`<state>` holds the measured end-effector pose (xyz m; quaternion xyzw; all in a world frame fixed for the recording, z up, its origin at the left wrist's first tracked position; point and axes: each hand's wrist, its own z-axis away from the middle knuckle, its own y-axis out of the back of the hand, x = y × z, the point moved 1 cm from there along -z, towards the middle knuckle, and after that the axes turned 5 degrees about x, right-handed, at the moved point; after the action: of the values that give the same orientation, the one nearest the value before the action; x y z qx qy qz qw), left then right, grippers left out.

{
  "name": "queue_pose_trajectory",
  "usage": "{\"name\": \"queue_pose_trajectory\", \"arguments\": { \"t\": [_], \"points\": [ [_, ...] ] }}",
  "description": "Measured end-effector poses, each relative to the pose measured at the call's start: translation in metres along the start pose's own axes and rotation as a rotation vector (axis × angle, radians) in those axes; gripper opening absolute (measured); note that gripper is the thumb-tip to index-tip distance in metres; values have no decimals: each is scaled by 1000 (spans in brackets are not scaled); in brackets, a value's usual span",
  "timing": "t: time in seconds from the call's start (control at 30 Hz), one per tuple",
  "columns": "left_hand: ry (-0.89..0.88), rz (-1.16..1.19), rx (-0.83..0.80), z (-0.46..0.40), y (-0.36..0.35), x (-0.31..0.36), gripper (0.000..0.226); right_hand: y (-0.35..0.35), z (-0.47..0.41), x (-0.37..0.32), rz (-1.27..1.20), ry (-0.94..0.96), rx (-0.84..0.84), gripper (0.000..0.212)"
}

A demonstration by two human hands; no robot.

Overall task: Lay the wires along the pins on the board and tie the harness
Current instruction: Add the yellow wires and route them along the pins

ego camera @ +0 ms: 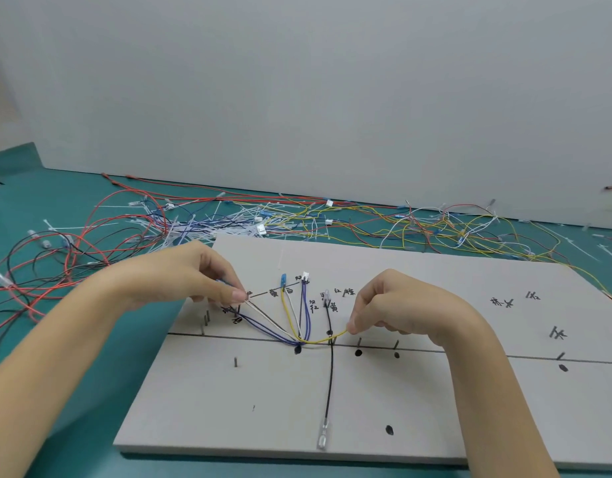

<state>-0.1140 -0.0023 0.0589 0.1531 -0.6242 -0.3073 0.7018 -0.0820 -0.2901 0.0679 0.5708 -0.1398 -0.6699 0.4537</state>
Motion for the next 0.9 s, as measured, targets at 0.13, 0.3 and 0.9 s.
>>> {"name": "queue_pose_trajectory", "arguments": {
  "t": [0.13,0.3,0.9],
  "points": [
    [43,-13,-38,0,6,-7,24,0,1,0,-10,2,-8,17],
    [107,6,46,-8,-2,-12,9,0,0,0,-10,9,-3,18],
    [100,-55,115,-6,5,-13,14,1,0,0,-2,19,1,15]
  ]
}}
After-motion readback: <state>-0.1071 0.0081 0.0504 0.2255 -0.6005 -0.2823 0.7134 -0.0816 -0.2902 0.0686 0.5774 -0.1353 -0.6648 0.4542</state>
